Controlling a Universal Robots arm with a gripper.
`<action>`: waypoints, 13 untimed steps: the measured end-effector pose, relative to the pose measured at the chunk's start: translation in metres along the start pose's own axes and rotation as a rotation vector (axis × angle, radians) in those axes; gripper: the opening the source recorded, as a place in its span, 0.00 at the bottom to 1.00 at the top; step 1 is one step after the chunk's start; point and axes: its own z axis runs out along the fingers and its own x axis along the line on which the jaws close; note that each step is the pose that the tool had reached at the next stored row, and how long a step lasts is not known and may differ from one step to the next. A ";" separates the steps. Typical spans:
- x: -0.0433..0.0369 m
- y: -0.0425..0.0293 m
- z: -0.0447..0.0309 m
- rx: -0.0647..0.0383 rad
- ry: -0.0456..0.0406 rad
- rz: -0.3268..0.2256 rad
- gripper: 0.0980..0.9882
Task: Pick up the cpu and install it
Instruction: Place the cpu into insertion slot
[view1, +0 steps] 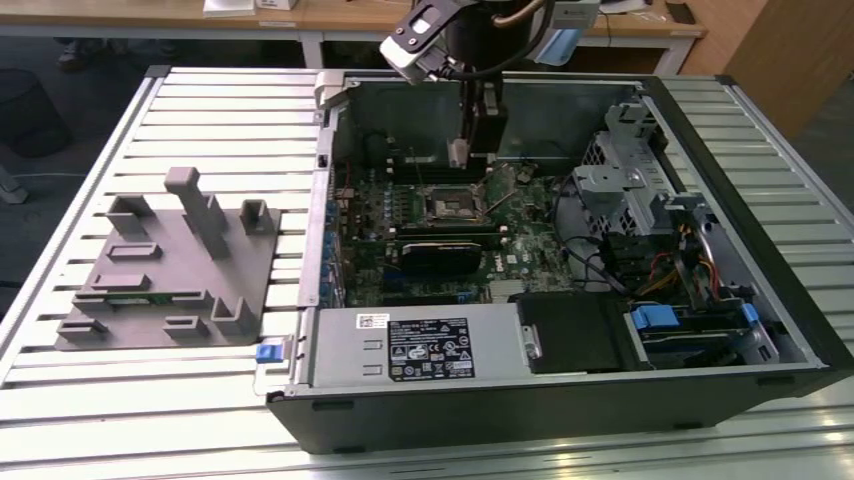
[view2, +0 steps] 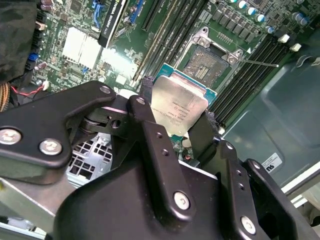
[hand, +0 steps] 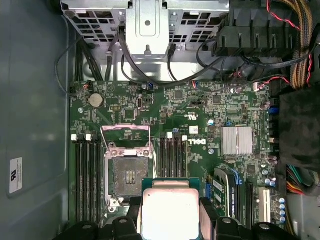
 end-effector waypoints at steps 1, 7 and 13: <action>0.0001 0.0000 0.0009 0.000 -0.0001 0.000 0.50; 0.0007 -0.0004 0.0058 -0.001 -0.0002 0.000 0.50; 0.0016 -0.0011 0.0136 -0.001 -0.0014 0.000 0.50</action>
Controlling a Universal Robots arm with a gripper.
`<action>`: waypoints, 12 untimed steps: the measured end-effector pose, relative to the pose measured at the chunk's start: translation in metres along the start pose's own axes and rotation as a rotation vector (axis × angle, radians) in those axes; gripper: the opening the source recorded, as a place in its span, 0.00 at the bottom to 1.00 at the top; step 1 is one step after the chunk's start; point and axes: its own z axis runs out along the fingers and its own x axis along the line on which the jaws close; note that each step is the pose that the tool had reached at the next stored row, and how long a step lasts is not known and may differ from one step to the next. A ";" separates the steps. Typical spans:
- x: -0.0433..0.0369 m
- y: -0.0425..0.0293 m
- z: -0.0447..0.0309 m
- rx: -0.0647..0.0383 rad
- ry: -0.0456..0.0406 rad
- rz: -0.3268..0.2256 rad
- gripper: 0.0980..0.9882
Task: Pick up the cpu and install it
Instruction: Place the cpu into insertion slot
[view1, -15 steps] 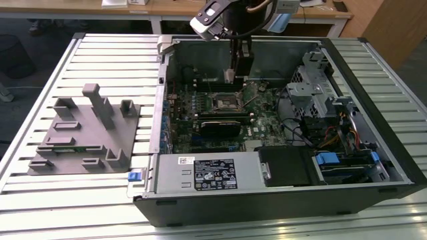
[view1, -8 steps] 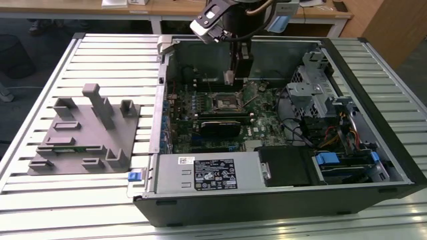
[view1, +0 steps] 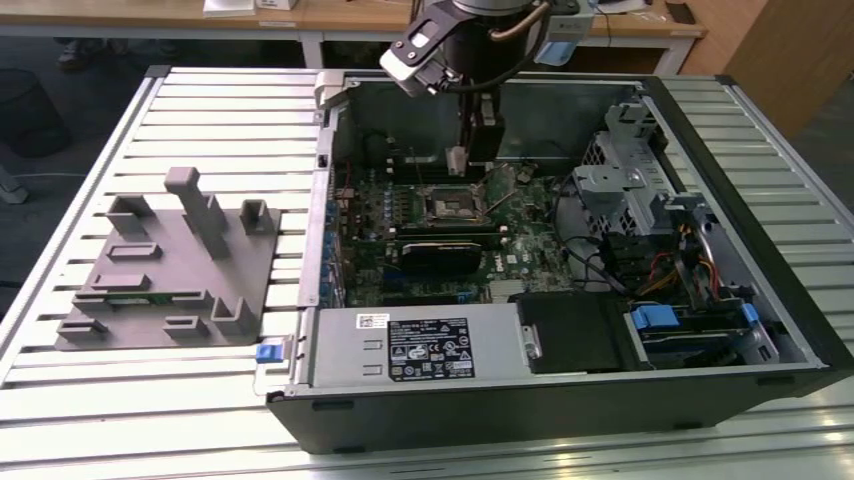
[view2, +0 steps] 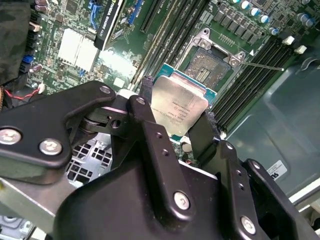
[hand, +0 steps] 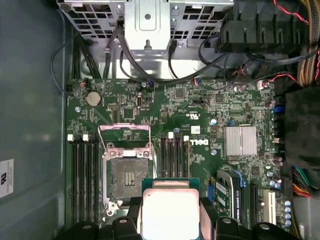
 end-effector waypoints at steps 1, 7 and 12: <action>0.0009 -0.0002 0.0015 0.000 -0.0003 0.000 0.50; 0.0038 -0.0010 0.0119 -0.001 0.0005 -0.017 0.50; 0.0062 -0.0015 0.0194 -0.002 0.0025 -0.069 0.50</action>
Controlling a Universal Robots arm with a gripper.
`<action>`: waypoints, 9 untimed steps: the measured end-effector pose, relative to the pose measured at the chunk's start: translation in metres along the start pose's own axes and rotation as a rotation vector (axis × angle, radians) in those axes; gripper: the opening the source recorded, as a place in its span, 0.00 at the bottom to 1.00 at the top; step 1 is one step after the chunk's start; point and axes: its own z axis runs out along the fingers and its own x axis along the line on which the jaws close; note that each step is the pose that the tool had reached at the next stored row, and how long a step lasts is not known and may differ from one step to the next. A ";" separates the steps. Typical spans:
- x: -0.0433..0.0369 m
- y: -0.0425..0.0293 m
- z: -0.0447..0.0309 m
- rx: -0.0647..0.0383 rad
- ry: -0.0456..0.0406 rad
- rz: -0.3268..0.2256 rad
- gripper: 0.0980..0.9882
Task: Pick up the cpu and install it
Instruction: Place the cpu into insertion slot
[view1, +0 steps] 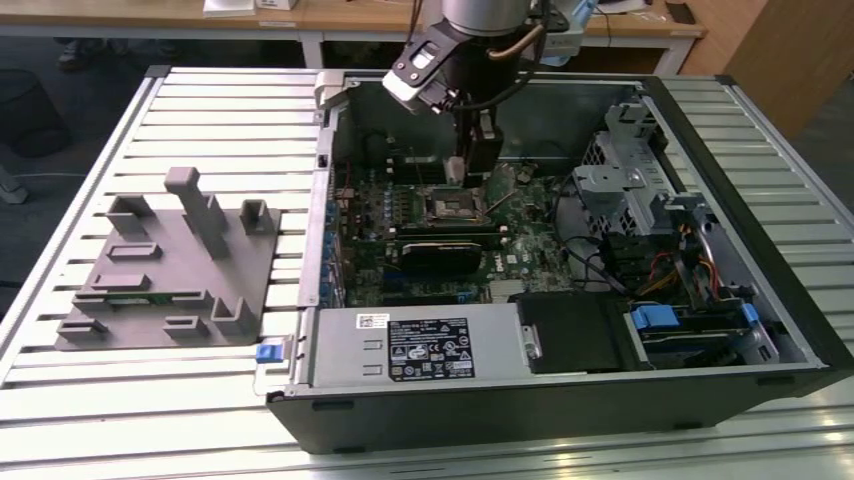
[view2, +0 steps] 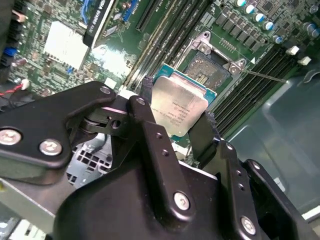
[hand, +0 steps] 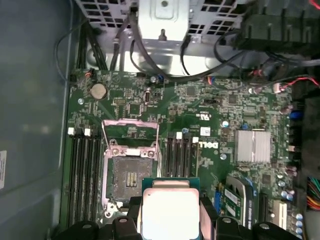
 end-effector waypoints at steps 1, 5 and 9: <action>0.0003 0.0000 0.0018 0.000 0.0001 0.000 0.50; 0.0009 -0.0003 0.0088 0.000 0.0001 0.000 0.50; 0.0010 -0.0005 0.0135 0.000 0.0002 0.000 0.50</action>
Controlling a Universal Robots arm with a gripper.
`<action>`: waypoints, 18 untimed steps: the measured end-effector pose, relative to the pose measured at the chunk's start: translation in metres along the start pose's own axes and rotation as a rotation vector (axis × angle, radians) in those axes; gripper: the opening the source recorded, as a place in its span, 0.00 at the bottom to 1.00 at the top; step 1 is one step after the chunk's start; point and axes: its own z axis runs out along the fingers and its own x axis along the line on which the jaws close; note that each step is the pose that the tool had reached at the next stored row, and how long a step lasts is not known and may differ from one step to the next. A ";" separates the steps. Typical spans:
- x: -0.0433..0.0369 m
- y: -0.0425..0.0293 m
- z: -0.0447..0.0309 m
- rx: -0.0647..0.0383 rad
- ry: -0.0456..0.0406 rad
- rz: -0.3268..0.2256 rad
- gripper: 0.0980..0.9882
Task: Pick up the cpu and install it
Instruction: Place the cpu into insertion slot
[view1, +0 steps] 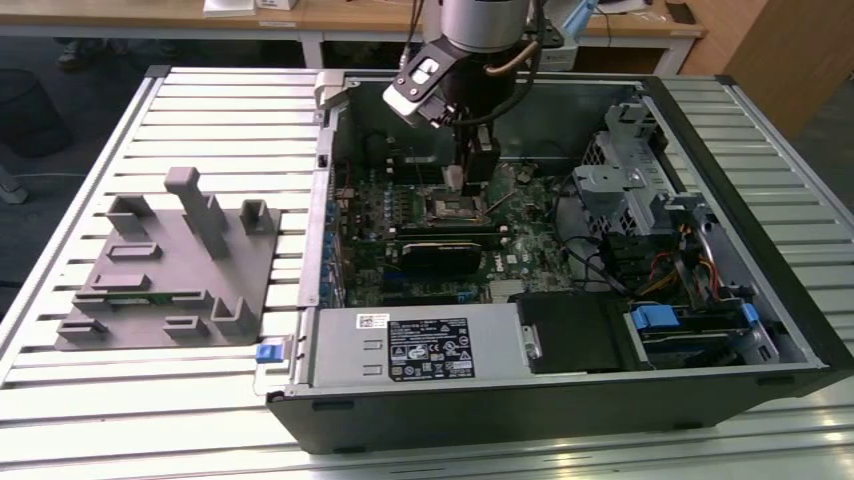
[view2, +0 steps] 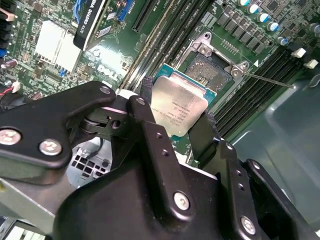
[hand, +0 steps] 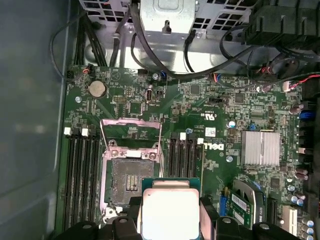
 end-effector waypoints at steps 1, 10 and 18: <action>0.0000 0.0000 0.0010 0.000 -0.0001 0.000 0.50; 0.0003 -0.0005 0.0116 0.000 0.0000 0.000 0.50; 0.0052 -0.0009 0.0235 -0.001 -0.0003 0.000 0.50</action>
